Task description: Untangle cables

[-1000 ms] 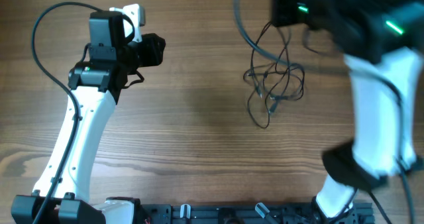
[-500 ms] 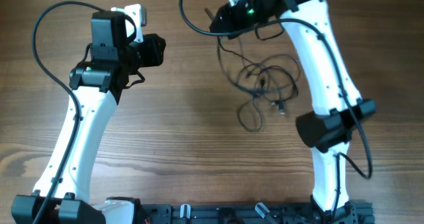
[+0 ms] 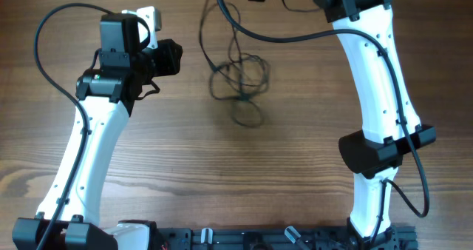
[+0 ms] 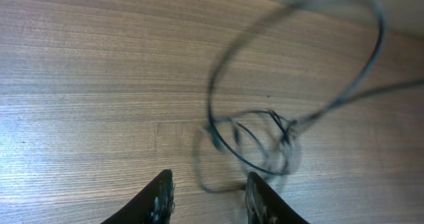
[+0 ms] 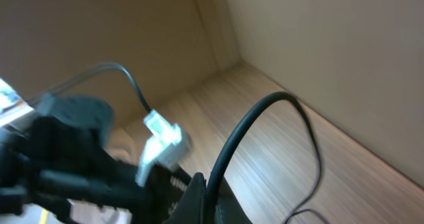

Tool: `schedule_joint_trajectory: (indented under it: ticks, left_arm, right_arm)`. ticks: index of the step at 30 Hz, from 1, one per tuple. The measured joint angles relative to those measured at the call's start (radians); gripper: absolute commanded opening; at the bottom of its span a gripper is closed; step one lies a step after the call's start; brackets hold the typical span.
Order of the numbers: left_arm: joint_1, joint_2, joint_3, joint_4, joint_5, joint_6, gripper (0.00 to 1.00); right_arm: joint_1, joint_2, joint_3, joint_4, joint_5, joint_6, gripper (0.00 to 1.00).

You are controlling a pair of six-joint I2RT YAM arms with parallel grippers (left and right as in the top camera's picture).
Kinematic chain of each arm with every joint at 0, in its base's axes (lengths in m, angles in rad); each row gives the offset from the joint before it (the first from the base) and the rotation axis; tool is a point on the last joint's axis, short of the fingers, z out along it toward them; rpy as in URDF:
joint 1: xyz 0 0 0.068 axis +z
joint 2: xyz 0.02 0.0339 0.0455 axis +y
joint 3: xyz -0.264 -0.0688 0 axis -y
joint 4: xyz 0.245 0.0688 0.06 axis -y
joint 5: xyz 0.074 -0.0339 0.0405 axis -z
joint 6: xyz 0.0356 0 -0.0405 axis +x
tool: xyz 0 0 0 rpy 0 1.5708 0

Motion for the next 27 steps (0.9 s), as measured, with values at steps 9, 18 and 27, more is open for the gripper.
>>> schedule_joint_trajectory:
  ticks: [9,18,27]
  left_arm:
    - [0.000,0.000,0.000,-0.001,0.000,0.000,0.36]
    - [0.000,0.000,0.000,-0.001,0.000,0.000,0.36]
    - [0.000,0.000,0.000,-0.001,0.025,0.000,0.38]
  right_arm:
    - [-0.035,0.000,0.002,-0.276,0.228,0.097,0.04]
    - [-0.063,0.000,0.002,-0.615,0.809,0.146,0.04]
    - [-0.066,0.000,0.002,-0.648,1.030,0.203,0.04]
